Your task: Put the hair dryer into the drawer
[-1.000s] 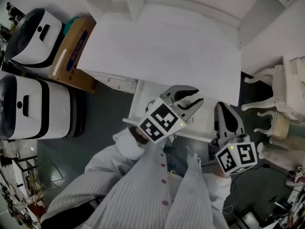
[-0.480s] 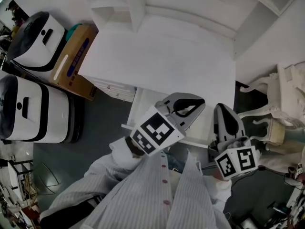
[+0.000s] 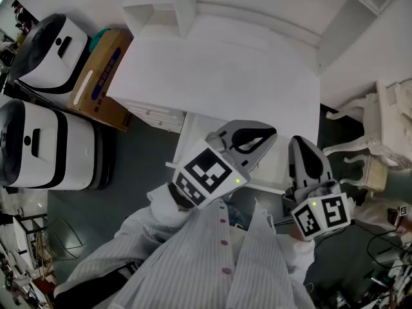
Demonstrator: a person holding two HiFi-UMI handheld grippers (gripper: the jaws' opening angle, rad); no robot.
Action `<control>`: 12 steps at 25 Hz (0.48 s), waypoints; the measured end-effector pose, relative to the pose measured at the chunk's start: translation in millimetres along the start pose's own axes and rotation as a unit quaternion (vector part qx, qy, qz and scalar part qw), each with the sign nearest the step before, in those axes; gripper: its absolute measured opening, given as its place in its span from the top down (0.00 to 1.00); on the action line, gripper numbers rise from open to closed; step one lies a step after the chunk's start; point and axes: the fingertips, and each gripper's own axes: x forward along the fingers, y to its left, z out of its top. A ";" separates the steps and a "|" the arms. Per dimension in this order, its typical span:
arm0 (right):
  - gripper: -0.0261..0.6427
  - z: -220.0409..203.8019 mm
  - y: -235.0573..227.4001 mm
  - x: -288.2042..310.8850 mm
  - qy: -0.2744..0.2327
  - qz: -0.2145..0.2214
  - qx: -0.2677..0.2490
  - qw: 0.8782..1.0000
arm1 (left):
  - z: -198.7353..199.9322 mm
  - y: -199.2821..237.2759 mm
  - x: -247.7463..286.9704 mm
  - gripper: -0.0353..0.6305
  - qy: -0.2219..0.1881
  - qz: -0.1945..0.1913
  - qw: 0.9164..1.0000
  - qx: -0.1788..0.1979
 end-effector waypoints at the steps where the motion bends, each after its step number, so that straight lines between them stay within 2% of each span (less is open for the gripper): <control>1: 0.94 -0.4 0.5 -0.4 0.000 0.000 0.000 1.000 | 0.1 -0.2 -0.8 0.93 -0.001 0.001 1.000 0.000; 9: 0.94 -1.6 5.1 -0.9 0.004 0.000 -0.006 1.000 | -1.5 -1.5 -3.1 0.93 -0.006 -0.005 1.000 -0.013; 12: 0.94 -0.9 7.1 -2.8 0.003 -0.001 -0.008 1.000 | 0.7 -0.2 -3.4 0.93 -0.007 -0.004 1.000 -0.005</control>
